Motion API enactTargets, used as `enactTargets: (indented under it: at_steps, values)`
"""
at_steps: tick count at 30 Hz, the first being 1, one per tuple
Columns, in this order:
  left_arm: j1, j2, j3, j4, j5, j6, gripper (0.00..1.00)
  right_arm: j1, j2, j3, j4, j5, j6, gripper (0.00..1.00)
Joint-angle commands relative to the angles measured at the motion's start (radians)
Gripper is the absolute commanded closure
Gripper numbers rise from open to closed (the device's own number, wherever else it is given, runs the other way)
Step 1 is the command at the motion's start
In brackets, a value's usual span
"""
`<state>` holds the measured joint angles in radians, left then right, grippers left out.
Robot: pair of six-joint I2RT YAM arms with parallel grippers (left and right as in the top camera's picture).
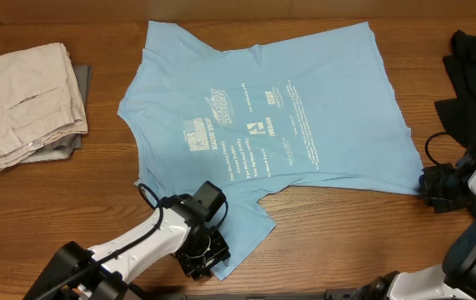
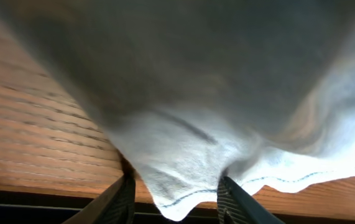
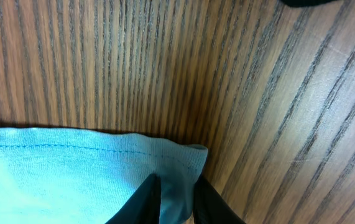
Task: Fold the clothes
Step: 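Grasp the lower-left hem corner with the left gripper and lift it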
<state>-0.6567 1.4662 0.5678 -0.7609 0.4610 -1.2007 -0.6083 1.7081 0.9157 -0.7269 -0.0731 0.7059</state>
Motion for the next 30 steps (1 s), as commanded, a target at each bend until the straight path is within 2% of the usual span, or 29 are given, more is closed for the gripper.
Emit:
enactTargets:
  at_steps: [1, 10, 15, 19, 30]
  values:
    - [-0.013, 0.000, -0.011, 0.013, -0.023, 0.010, 0.53, -0.001, 0.003, -0.021, -0.003, -0.011, 0.005, 0.79]
    - [-0.027, 0.005, -0.011, 0.009, -0.032, -0.029, 0.54, -0.001, 0.003, -0.021, -0.003, -0.019, 0.005, 0.79]
    - [-0.039, 0.005, -0.011, 0.009, -0.033, -0.032, 0.44, -0.001, 0.003, -0.021, -0.003, -0.019, 0.005, 0.78]
    - [-0.037, 0.005, -0.008, 0.000, -0.015, 0.021, 0.42, -0.001, 0.003, -0.021, 0.000, -0.024, 0.005, 0.78]
    - [-0.037, 0.014, 0.033, -0.052, -0.050, 0.153, 0.48, -0.001, 0.003, -0.021, 0.004, -0.042, 0.004, 0.78]
